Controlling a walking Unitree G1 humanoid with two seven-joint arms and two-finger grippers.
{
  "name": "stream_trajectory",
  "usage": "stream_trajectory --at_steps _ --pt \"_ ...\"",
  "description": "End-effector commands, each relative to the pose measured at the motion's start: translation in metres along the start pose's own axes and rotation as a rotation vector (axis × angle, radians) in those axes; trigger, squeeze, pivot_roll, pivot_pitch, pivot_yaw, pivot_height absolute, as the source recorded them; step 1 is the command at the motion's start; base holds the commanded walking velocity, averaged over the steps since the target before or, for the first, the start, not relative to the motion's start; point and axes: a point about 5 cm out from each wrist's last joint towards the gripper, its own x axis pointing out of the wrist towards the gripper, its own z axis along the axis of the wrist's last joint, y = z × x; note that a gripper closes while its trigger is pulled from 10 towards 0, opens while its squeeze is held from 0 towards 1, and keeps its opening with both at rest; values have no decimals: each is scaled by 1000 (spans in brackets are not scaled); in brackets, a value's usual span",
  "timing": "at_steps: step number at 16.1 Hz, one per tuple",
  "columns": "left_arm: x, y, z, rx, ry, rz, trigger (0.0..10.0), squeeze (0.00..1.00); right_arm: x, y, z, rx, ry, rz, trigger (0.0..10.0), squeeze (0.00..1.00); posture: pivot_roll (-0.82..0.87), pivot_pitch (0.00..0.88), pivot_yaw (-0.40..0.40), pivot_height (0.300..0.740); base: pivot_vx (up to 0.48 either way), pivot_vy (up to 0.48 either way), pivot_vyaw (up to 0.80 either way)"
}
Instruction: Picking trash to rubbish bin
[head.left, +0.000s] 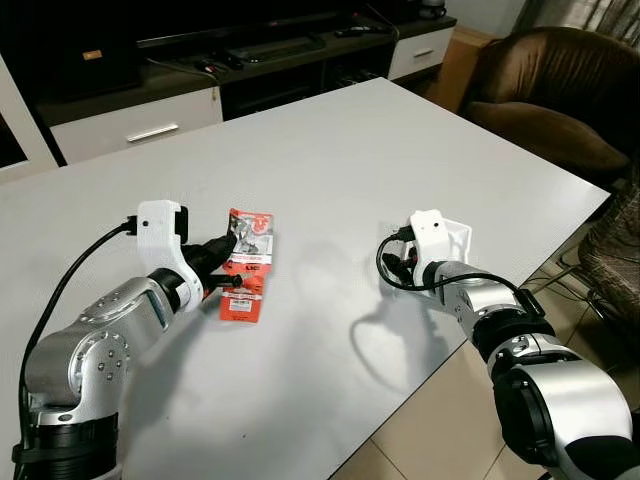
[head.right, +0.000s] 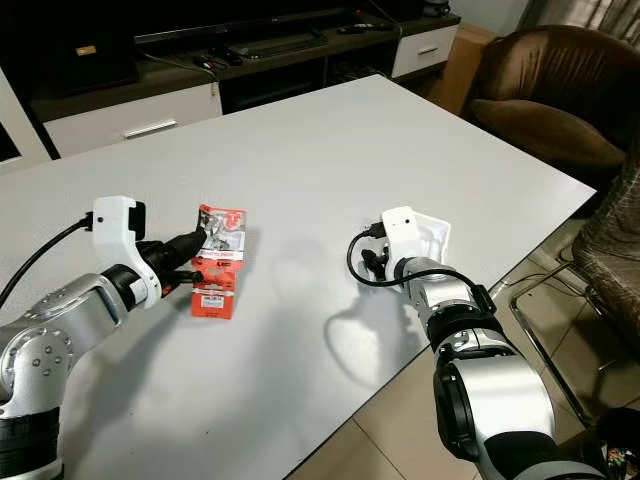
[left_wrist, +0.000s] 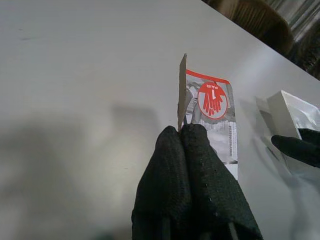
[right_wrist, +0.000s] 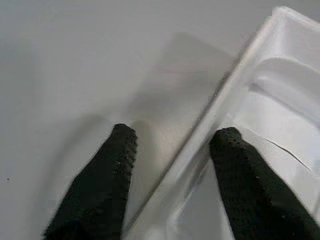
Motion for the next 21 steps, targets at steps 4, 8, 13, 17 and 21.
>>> stream_trajectory --at_steps 4,8,13,17,21 --pt "0 -5 0 25 -8 -13 0 0 -1 -1 -13 45 34 21 0 0 39 0 -79 740 0 0 0" --pt "1 -6 -3 22 -9 -15 0 0 -2 -3 -10 48 9 45 0 0 22 0 -80 740 0 0 0" --pt "9 -11 -2 8 -28 -15 0 0 -3 -4 -1 77 -53 56 0 0 -7 0 -62 740 0 0 0" --pt "9 -8 -7 -11 -47 39 0 0 -4 -1 14 64 -147 73 0 0 -18 0 -62 740 0 0 0" --pt "4 -6 -10 -6 -80 85 0 0 -22 -4 45 50 -330 35 0 0 -22 0 -63 740 0 0 0"
